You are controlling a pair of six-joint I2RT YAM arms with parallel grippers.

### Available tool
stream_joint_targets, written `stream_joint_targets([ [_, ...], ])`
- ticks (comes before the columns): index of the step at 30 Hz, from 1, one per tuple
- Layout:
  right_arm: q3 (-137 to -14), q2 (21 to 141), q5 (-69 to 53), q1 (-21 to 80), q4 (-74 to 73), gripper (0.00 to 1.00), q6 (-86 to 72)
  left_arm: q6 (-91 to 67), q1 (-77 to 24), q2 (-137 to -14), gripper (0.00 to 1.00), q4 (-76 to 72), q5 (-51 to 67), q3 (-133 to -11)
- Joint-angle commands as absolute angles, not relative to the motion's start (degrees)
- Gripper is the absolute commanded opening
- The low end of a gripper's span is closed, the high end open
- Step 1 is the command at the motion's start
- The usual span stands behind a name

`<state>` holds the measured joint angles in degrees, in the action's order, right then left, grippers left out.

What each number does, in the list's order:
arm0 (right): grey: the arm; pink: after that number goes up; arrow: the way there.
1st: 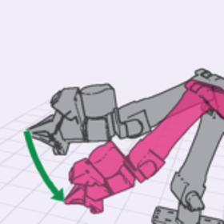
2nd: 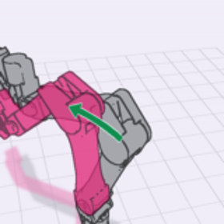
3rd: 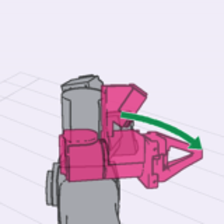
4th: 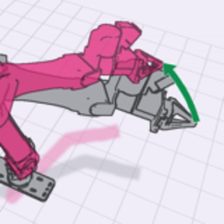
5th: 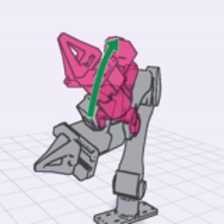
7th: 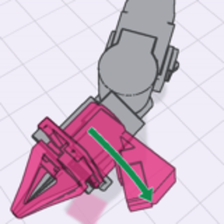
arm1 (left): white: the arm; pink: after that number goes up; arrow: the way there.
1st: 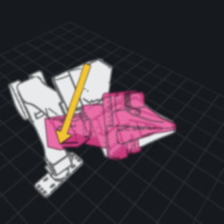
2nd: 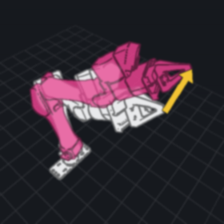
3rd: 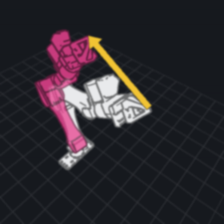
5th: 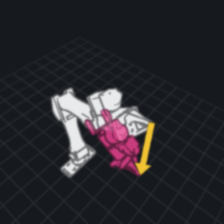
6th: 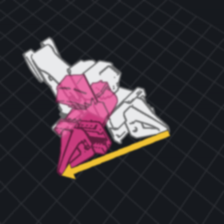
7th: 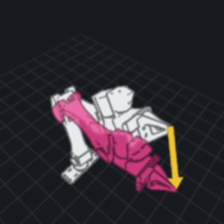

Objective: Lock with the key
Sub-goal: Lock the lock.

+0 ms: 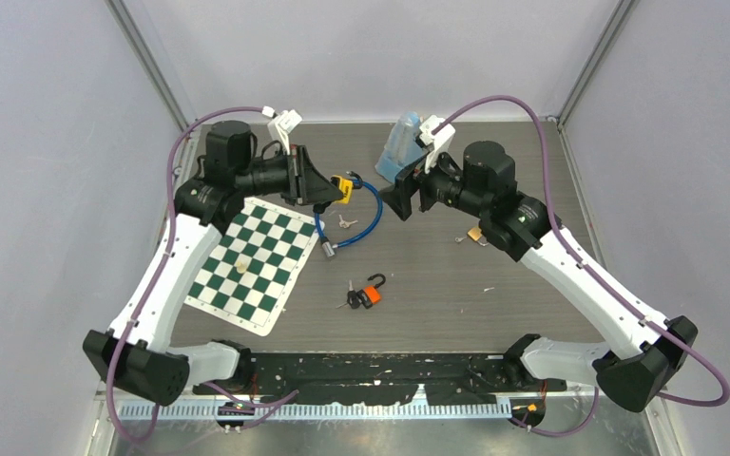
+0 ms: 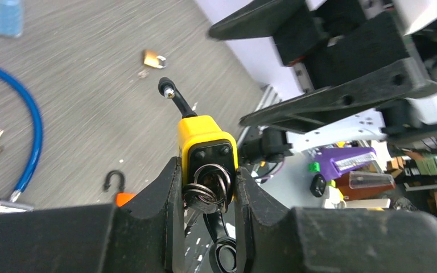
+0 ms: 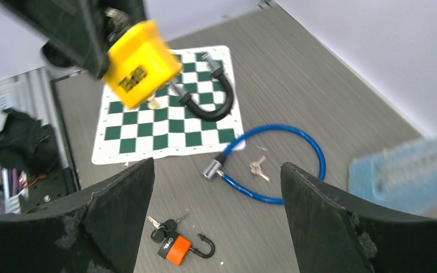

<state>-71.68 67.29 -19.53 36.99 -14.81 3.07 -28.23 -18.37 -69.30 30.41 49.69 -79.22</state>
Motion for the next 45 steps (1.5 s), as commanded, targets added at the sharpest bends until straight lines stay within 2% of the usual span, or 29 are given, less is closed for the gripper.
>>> stream_joint_targets([
  [1,-68.6,61.6,-36.0,37.2,-2.0,0.88,12.1,-36.1,-18.3,-66.2,0.0,17.3,58.7,-84.3],
  [6,-69.3,61.0,-39.0,37.2,3.1,0.87,21.1,-48.0,-18.3,-66.6,0.0,4.5,65.3,-84.8],
  [16,-67.8,59.9,-37.5,38.8,14.1,0.81,28.7,-58.4,-18.3,-67.3,0.0,-3.9,65.7,-84.8],
  [21,-67.9,61.3,-34.8,39.6,14.3,0.72,34.6,-60.5,-18.3,-67.8,0.0,-4.1,65.8,-84.7],
  [27,-65.6,61.5,-31.0,39.9,21.8,0.6,35.0,-61.6,-18.2,-68.3,0.0,-3.3,64.9,-83.7],
  [33,-67.9,63.4,-31.7,40.0,18.2,0.49,37.0,-66.5,-18.2,-68.4,0.0,-8.1,65.1,-82.2],
  [45,-68.6,63.2,-32.7,40.0,18.1,0.24,35.9,-67.3,-18.2,-67.6,0.0,-7.6,64.0,-80.1],
])
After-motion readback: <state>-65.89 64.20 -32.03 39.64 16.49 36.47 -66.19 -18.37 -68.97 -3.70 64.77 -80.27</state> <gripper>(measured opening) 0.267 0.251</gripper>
